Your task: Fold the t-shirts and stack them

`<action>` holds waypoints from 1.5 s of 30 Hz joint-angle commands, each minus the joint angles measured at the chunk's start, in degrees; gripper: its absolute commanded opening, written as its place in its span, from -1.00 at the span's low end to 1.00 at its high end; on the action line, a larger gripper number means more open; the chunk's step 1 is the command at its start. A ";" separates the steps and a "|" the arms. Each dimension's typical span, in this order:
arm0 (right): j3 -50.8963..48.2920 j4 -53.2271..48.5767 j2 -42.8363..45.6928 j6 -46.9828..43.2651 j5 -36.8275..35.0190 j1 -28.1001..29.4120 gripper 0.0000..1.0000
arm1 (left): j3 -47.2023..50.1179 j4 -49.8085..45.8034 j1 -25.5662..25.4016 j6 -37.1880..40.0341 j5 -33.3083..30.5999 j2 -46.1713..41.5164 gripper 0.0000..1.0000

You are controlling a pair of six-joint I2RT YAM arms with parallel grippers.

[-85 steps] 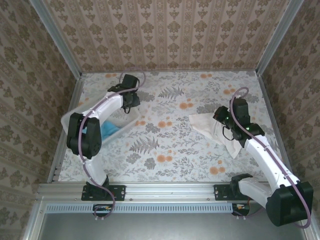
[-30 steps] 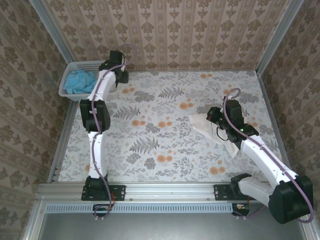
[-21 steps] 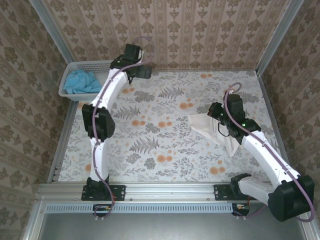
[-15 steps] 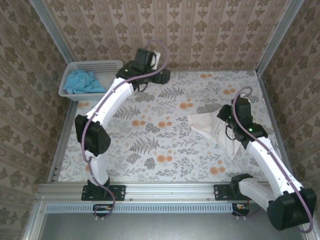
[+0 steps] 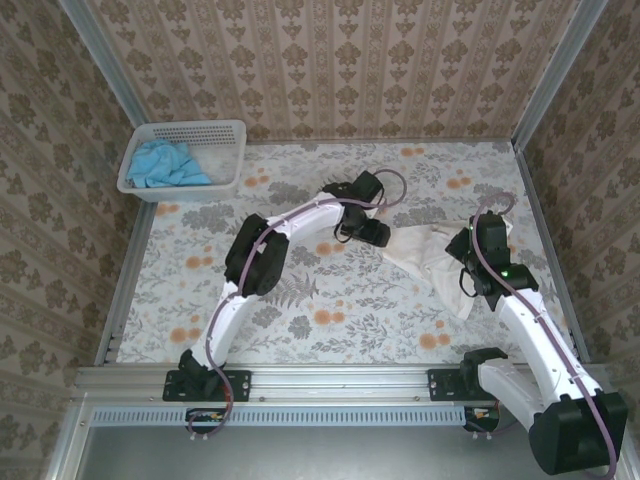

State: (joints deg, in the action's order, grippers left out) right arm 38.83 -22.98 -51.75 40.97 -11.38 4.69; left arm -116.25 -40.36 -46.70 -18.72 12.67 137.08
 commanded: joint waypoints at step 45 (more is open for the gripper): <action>19.56 0.50 -7.58 -3.28 11.79 -1.00 -0.73 | 12.23 25.19 6.50 7.55 -18.61 -36.80 -1.00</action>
State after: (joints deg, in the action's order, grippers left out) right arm 50.68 -21.50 -58.70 39.51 -2.26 3.99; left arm -104.81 -24.60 -41.45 -15.29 -2.76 109.86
